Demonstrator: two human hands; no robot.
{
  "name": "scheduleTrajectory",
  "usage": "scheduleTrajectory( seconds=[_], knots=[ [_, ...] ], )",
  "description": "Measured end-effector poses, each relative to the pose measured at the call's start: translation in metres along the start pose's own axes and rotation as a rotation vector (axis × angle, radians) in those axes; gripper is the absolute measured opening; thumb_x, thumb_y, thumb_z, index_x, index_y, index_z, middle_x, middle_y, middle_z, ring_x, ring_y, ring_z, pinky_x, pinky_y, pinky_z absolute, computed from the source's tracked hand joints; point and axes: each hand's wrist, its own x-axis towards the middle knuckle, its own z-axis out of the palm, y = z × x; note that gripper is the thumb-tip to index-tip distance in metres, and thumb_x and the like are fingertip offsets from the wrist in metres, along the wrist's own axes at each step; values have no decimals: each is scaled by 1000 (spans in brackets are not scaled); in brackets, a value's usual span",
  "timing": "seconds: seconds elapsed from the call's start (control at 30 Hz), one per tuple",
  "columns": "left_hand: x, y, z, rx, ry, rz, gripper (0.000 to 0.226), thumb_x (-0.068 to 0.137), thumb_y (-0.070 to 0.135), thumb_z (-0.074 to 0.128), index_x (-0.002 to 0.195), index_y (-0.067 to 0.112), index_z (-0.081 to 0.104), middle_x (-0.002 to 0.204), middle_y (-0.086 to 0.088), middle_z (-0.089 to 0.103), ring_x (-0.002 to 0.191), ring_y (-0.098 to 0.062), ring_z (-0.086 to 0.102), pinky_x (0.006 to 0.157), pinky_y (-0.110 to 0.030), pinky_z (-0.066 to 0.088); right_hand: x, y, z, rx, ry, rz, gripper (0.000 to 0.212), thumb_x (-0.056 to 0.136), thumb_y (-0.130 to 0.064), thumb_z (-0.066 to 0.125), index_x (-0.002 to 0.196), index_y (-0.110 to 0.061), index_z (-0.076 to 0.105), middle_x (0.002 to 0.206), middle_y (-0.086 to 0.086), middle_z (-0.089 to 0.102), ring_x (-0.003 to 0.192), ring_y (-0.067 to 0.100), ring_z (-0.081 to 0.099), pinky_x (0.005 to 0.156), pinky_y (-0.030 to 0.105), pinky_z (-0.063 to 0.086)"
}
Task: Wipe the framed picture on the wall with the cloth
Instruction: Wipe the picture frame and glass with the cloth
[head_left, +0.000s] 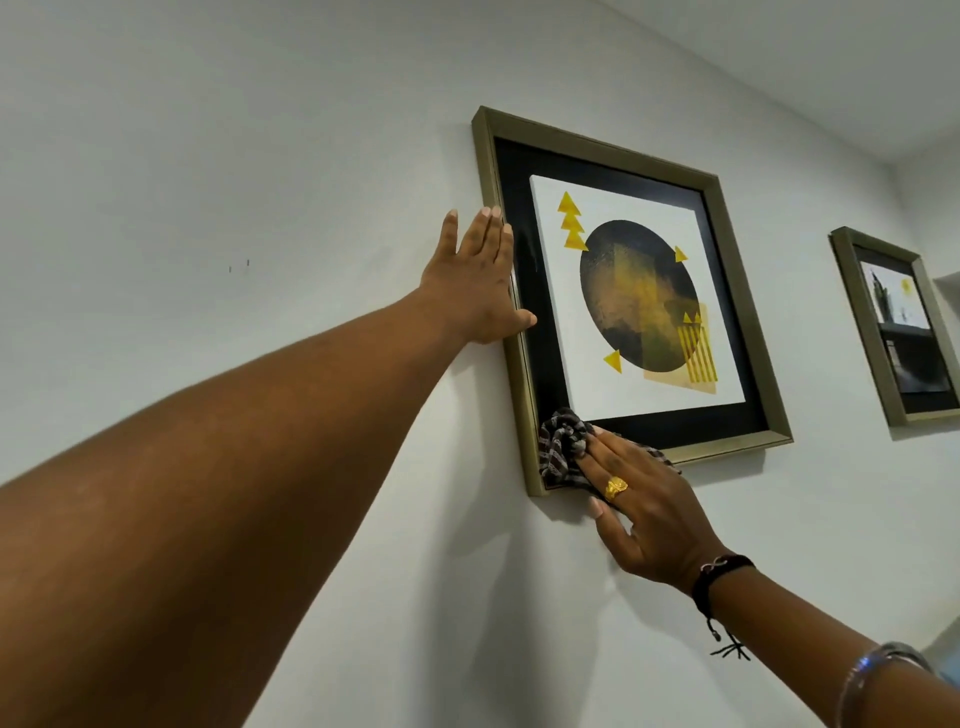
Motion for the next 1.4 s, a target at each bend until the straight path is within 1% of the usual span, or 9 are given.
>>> scheduleTrajectory(
  seconds=[0.27,0.47,0.63,0.8,0.97,1.1,1.17,1.3,1.4],
  knots=[
    [3,0,0,-36,-13,1,99,88,67,34,153,7,-10,163,-14,-16,151,-26,-19,119,-53,-13,-21,27,-15,-80,13,195,46,90,-29,45,122,-1,65,123,18,67,111,32,65,91,32,50],
    [4,-2,0,-47,-7,5,100,88,68,34,153,7,-10,163,-14,-16,151,-27,-18,119,-53,-13,-24,56,-29,-41,-102,694,47,96,-42,35,133,-23,57,139,2,58,122,28,56,86,42,53],
    [-7,-4,1,-62,-37,14,97,89,65,35,153,7,-10,164,-14,-16,151,-27,-19,119,-53,-13,-13,42,-32,80,-179,921,29,83,-42,39,78,-17,52,84,8,62,75,35,62,69,47,56],
    [-1,-12,-7,-112,-21,17,94,91,66,29,154,8,-9,165,-12,-12,152,-25,-15,120,-53,-13,3,18,-29,34,-165,889,38,82,-15,55,118,-3,58,105,15,61,104,35,54,79,40,50],
    [-21,-9,-7,-75,-52,31,95,90,70,27,155,9,-6,165,-12,-8,152,-28,-13,120,-55,-11,15,-10,-30,31,-172,895,37,79,-10,51,114,-6,59,101,17,63,92,36,56,71,37,48],
    [-34,-5,-14,9,-83,66,107,82,78,33,154,9,-5,165,-14,-8,152,-30,-13,119,-55,-11,17,-11,-39,206,-155,1002,36,74,-16,46,105,-11,64,83,12,63,72,35,60,55,39,56],
    [-41,-2,-12,-7,-90,81,115,77,82,38,154,9,-6,165,-15,-8,152,-31,-13,119,-56,-11,19,-13,-46,322,-92,1045,31,79,-6,51,106,-10,67,82,11,60,67,30,57,46,30,48],
    [-61,5,-2,-14,-114,111,125,69,85,47,155,10,-4,165,-15,-5,152,-32,-11,118,-56,-11,25,-22,-51,588,79,1216,16,82,-4,52,78,-4,68,69,12,53,65,25,47,57,30,39],
    [-86,11,-6,-94,-114,127,109,78,80,39,156,11,5,165,-13,-3,152,-32,-11,117,-57,-14,30,-43,-56,832,234,1403,19,80,-4,49,64,-14,47,67,9,42,66,24,40,54,30,34]
  ],
)
